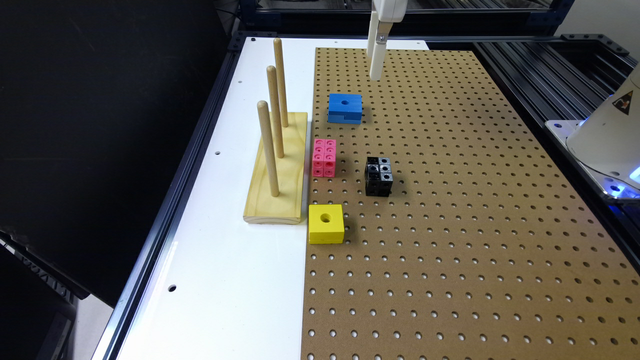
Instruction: Pick up blue block.
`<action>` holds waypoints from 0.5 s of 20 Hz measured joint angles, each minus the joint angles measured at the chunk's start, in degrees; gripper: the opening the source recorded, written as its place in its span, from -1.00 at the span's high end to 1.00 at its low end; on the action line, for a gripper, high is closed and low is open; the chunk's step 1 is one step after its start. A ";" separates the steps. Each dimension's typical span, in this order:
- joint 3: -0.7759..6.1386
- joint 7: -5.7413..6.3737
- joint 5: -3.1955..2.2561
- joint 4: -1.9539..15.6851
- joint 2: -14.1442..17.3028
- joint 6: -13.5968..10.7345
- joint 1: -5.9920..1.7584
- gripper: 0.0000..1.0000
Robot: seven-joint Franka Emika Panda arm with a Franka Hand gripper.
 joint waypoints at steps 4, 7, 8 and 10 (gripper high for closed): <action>0.00 -0.04 -0.02 0.01 2.84 2.86 0.00 -1.00; 0.00 -0.05 -0.03 0.07 3.84 4.07 0.00 -1.00; 0.00 -0.06 -0.04 0.11 3.84 4.08 0.00 -1.00; 0.00 -0.06 -0.05 0.21 3.84 4.08 0.00 -1.00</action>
